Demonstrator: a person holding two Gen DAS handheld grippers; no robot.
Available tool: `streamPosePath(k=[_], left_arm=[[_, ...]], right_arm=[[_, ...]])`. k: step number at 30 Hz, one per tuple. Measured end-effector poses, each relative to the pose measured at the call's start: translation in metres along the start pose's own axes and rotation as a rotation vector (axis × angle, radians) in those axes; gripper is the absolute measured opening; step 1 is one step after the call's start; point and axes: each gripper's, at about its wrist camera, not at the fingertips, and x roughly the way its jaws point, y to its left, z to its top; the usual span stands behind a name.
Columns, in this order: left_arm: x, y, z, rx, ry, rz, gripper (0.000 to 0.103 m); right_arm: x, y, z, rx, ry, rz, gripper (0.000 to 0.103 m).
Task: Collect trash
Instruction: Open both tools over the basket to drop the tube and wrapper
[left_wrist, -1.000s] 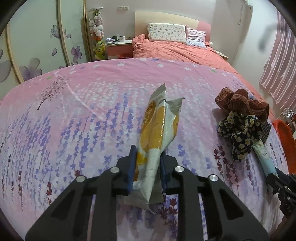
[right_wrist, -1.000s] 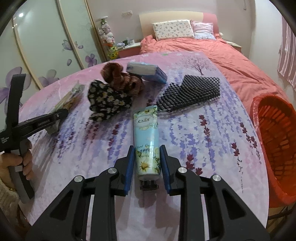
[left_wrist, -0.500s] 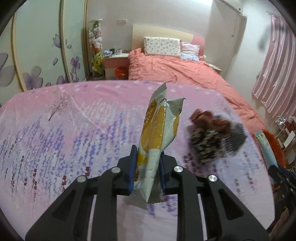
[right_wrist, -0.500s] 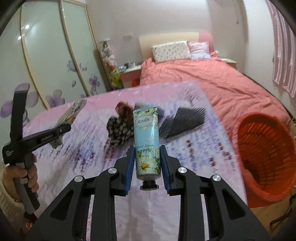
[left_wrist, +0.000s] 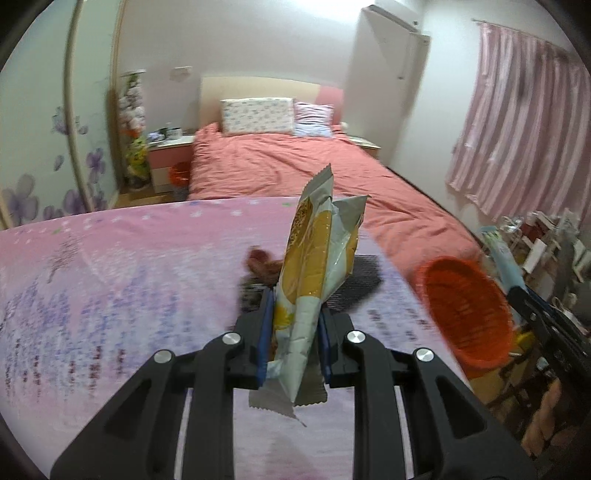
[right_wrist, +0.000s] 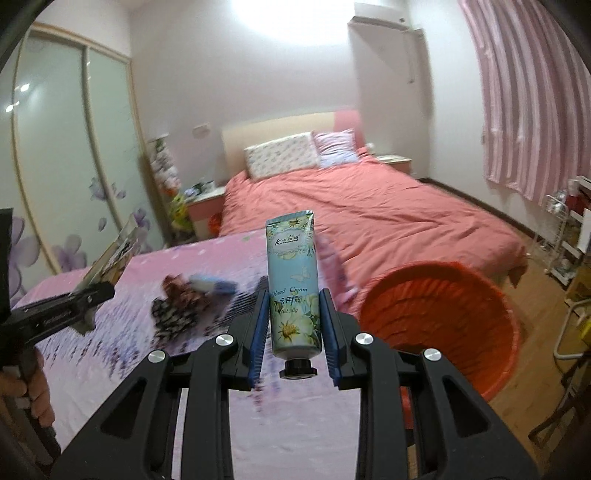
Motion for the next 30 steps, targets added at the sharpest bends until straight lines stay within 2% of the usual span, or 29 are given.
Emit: streamPosePath(k=[7,17,23,30], left_arm=[[0.012,-0.058,0.005,0.053,0.005,-0.107,0.022],[0.048,-0.138,-0.001,0.078,0.054,-0.253,0.022],[0.081,-0.188,-0.01,0.11,0.096,-0.307,0.022],[0.121,-0.23,-0.015,0.142,0.155,-0.333,0.022]], right_arm=[[-0.006,-0.041,0.004,0.059,-0.037,-0.066,0.028],[0.011,-0.091,0.002,0.146,-0.044,-0.121,0.028],[0.022,-0.123,-0.002,0.217,-0.032,-0.12,0.028],[0.039,-0.151,-0.005,0.261,-0.01,-0.122,0.028]])
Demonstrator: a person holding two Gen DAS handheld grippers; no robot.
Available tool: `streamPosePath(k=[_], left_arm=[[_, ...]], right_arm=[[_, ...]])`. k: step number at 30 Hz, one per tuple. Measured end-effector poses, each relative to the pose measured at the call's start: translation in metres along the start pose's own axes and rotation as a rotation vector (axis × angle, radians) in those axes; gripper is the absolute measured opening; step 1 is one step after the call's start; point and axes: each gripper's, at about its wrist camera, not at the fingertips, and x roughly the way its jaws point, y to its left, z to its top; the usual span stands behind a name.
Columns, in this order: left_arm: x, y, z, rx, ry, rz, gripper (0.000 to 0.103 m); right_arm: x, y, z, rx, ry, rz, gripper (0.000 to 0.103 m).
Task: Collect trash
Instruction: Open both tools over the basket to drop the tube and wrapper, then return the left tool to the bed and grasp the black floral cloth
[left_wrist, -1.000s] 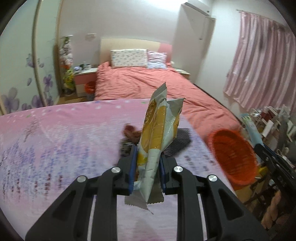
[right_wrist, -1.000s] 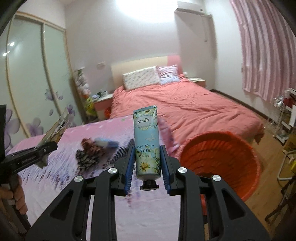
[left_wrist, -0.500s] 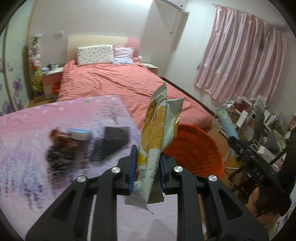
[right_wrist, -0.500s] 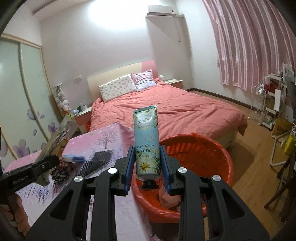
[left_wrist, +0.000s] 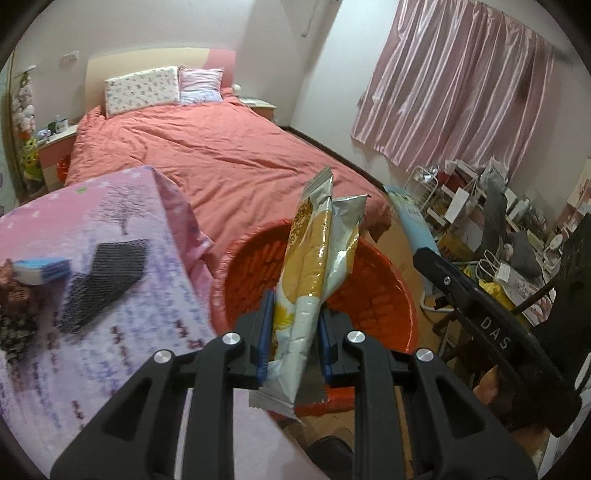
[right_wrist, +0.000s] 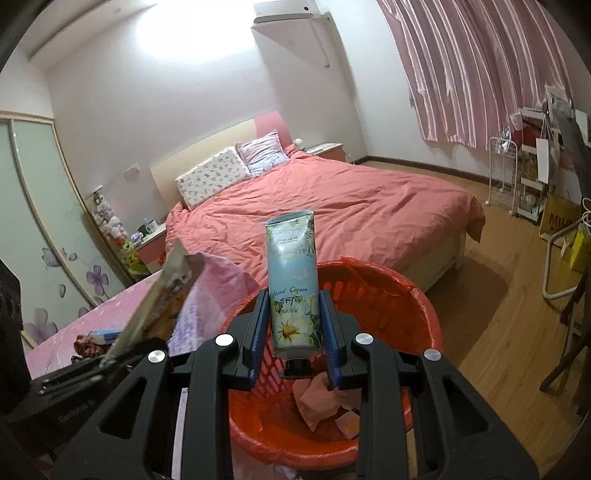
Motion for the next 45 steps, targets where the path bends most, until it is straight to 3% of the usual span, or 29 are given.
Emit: streamPosePath(k=[5,7,12,19,27,31,35,40,43,45], left_arm=[[0.037,-0.004,0.001,0.012,0.061,0.019,0.038],[0.047,0.002,-0.002,0.009,0.088,0.027,0.046],[0.05,0.019,-0.01,0.003,0.112,0.053,0.056],[0.019,0.05,-0.022,-0.003,0.07,0.137,0.066],[-0.038,0.11,-0.037,-0.052,-0.002,0.311,0.076],[-0.07,0.159,-0.044,-0.117,-0.044,0.445,0.076],[-0.085,0.202,-0.049,-0.178,-0.058,0.532,0.076],[-0.072,0.232,-0.05,-0.19,-0.008,0.53,0.074],[-0.055,0.242,-0.047,-0.188,0.02,0.538,0.063],[-0.047,0.25,-0.046,-0.195,0.033,0.54,0.043]], right_arm=[[0.018,-0.01,-0.001,0.04,0.042,0.012,0.03],[0.025,-0.017,-0.001,0.056,0.058,0.014,0.044],[0.023,-0.018,-0.009,0.062,0.068,0.0,0.049],[0.015,-0.003,-0.013,-0.002,0.073,-0.028,0.055],[0.013,0.036,-0.03,-0.108,0.107,-0.022,0.057],[0.015,0.053,-0.04,-0.143,0.138,-0.004,0.057],[0.017,0.071,-0.048,-0.185,0.164,0.018,0.057],[0.018,0.095,-0.055,-0.217,0.185,0.041,0.057],[0.019,0.106,-0.059,-0.238,0.2,0.05,0.057],[0.02,0.114,-0.062,-0.25,0.21,0.055,0.057]])
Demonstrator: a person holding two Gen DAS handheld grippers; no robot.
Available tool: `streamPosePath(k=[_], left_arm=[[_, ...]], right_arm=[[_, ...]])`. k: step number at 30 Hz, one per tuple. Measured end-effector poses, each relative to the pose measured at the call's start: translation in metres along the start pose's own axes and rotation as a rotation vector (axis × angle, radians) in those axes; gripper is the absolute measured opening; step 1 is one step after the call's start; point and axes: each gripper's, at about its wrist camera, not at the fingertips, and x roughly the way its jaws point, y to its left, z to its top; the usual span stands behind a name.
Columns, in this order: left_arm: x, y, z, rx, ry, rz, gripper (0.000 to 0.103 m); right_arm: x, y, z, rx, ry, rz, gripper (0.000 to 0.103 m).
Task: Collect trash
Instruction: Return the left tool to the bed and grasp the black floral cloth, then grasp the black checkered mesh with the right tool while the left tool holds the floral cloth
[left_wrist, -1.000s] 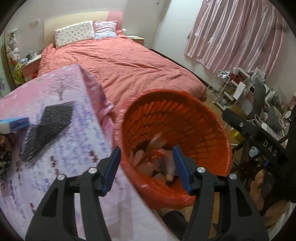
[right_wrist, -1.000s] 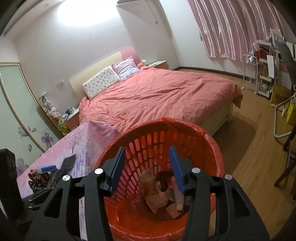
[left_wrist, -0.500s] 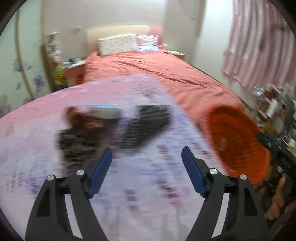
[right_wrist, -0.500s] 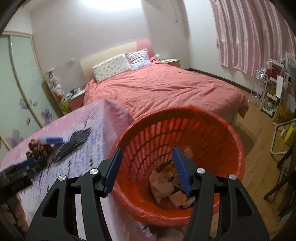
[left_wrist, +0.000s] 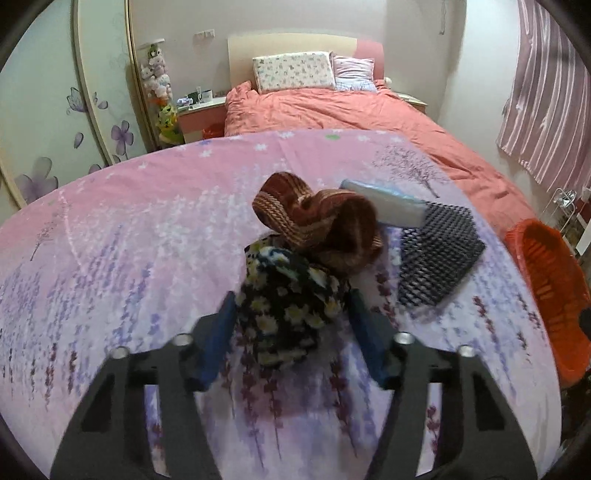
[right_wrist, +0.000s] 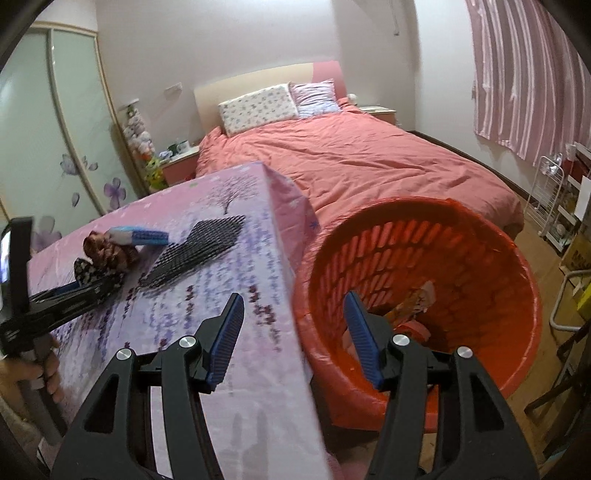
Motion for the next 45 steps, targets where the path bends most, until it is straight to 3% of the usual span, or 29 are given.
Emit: streamPosePath(k=[3,5,9,14,15,17,26,32,39,41,43,45], left_arm=[[0.007,0.009,0.003,-0.041,0.026,-0.047,0.022],[0.001,0.017,0.0,-0.027,0.019,-0.037,0.018],[-0.01,0.041,-0.01,-0.018,0.021,0.031,0.018],[-0.012,0.092,-0.016,-0.095,0.039,0.125,0.022],[-0.012,0.098,-0.017,-0.111,0.039,0.12,0.028],[-0.014,0.107,-0.018,-0.134,0.031,0.099,0.03],[-0.015,0.11,-0.024,-0.14,0.034,0.09,0.031],[-0.015,0.113,-0.023,-0.142,0.035,0.089,0.031],[-0.016,0.113,-0.025,-0.148,0.034,0.081,0.031],[-0.016,0.114,-0.025,-0.15,0.034,0.08,0.031],[-0.016,0.115,-0.026,-0.151,0.034,0.078,0.031],[-0.016,0.115,-0.026,-0.151,0.034,0.078,0.031]], right_arm=[[0.002,0.01,-0.002,-0.018,0.015,0.007,0.057],[0.004,0.018,-0.002,-0.033,0.022,0.011,0.057],[0.01,0.033,-0.004,-0.055,0.04,0.026,0.057],[0.017,0.05,-0.003,-0.074,0.056,0.048,0.057],[0.019,0.055,-0.002,-0.08,0.06,0.052,0.057],[0.023,0.061,-0.001,-0.086,0.064,0.055,0.057],[0.064,0.092,0.013,-0.078,0.104,0.072,0.057],[0.094,0.11,0.034,-0.088,0.095,0.013,0.058],[0.125,0.117,0.045,-0.134,0.167,-0.031,0.059],[0.124,0.12,0.044,-0.151,0.169,-0.039,0.046],[0.121,0.118,0.042,-0.147,0.164,-0.024,0.027],[0.119,0.115,0.041,-0.134,0.166,0.0,0.017]])
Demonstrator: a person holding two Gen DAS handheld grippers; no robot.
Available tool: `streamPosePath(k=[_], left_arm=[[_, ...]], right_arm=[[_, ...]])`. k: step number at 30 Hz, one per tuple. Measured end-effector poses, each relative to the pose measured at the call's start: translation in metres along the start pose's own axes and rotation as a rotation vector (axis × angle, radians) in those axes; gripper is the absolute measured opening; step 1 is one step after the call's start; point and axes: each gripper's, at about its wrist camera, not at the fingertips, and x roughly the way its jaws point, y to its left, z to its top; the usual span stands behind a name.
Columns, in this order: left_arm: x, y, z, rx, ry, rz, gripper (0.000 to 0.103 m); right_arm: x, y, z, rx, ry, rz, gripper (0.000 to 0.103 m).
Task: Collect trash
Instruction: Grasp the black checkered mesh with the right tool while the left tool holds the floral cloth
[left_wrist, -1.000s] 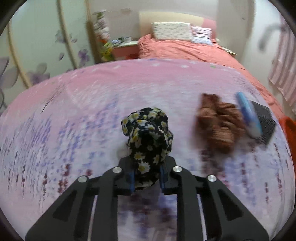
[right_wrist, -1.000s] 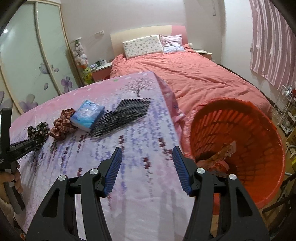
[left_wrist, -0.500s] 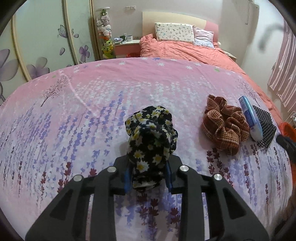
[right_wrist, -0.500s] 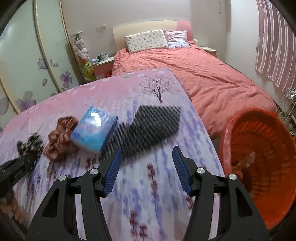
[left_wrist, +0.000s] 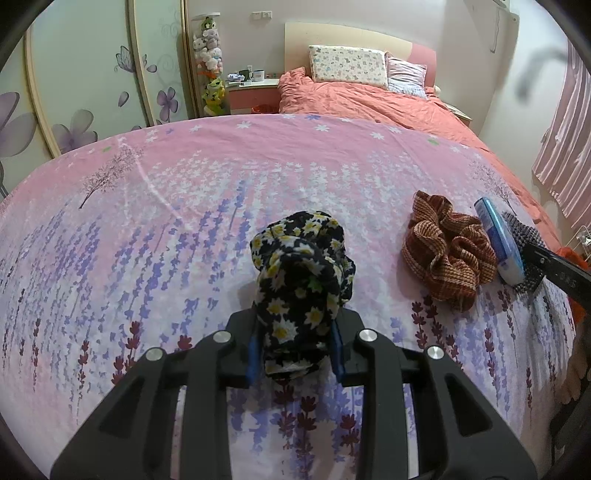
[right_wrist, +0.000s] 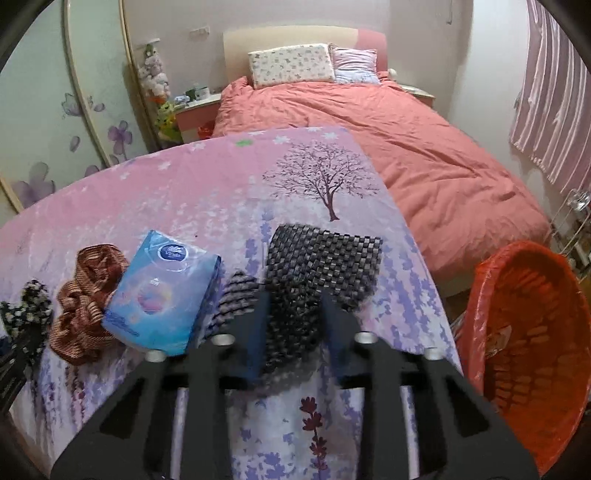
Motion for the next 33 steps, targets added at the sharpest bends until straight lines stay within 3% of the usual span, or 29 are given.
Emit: streamPosePath(k=[3,12,23,28,33], left_arm=[[0.0,0.0,0.0,0.0,0.0,0.0,0.031],[-0.001,0.0,-0.001,-0.003,0.0,-0.004,0.031],[-0.002,0.001,-0.002,-0.021,-0.003,-0.03,0.031],[-0.001,-0.001,-0.002,-0.001,0.001,-0.05,0.042],[0.001,-0.015,-0.002,0.057,0.01,-0.005,0.048]], right_arm=[[-0.007,-0.003,-0.008,0.004,0.0,0.02,0.012],[-0.045,0.001,-0.052,-0.042,0.009,0.051,0.012],[-0.042,0.012,-0.052,-0.055,0.007,0.014,0.012],[-0.043,0.007,-0.054,-0.035,0.008,0.035,0.012],[-0.041,-0.001,-0.053,-0.011,0.009,0.064,0.013]])
